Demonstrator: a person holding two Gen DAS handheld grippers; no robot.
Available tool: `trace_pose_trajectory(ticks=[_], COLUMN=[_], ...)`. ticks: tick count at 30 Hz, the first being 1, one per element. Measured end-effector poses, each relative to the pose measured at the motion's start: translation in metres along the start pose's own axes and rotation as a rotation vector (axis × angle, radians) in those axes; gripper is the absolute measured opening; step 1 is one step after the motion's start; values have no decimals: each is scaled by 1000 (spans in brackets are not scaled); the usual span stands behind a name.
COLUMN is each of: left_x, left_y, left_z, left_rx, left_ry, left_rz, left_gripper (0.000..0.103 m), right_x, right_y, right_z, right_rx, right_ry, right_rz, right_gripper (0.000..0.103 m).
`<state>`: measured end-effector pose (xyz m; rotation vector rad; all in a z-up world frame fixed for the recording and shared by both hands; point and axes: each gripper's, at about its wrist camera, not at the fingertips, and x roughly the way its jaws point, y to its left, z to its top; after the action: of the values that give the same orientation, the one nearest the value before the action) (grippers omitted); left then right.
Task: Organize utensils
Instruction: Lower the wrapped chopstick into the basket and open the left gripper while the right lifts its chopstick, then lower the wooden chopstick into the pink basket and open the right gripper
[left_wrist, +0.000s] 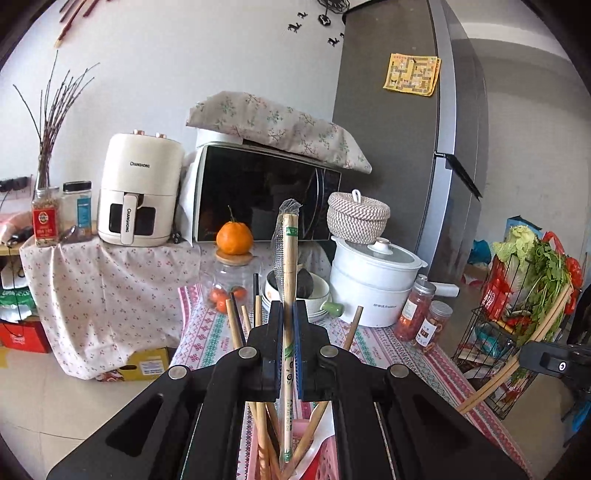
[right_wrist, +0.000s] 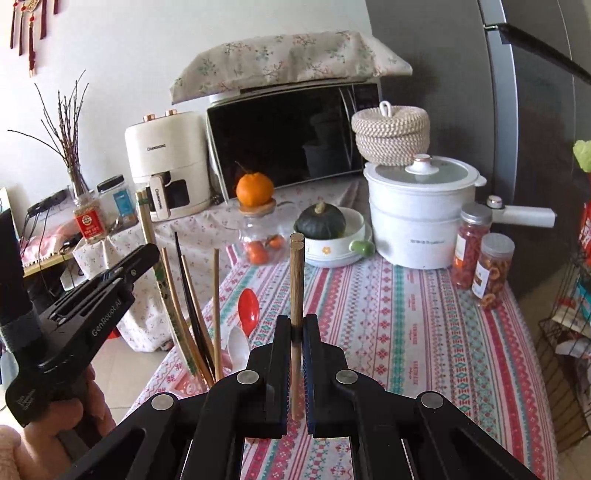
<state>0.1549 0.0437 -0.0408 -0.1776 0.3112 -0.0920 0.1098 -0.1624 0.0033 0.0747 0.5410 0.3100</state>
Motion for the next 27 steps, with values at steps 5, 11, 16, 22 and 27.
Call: trace_pose_trajectory(ticks=[5, 11, 16, 22, 27], left_x=[13, 22, 14, -5, -10], left_y=[-1, 5, 28, 51, 63], left_z=[-14, -20, -14, -5, -9], left_rx=[11, -9, -93, -153, -157], left_ry=[69, 204, 266, 311, 392], left_rz=[-2, -36, -31, -14, 0], left_gripper=[5, 9, 38, 56, 67], right_x=[-10, -20, -19, -4, 22], right_y=[6, 18, 28, 41, 51], right_z=[4, 11, 18, 23, 20], right_rx=[-8, -36, -29, -26, -31], right_ry=[-16, -35, -53, -39, 9], right_rz=[32, 86, 128, 165, 176], right_gripper=[4, 4, 4, 4, 4])
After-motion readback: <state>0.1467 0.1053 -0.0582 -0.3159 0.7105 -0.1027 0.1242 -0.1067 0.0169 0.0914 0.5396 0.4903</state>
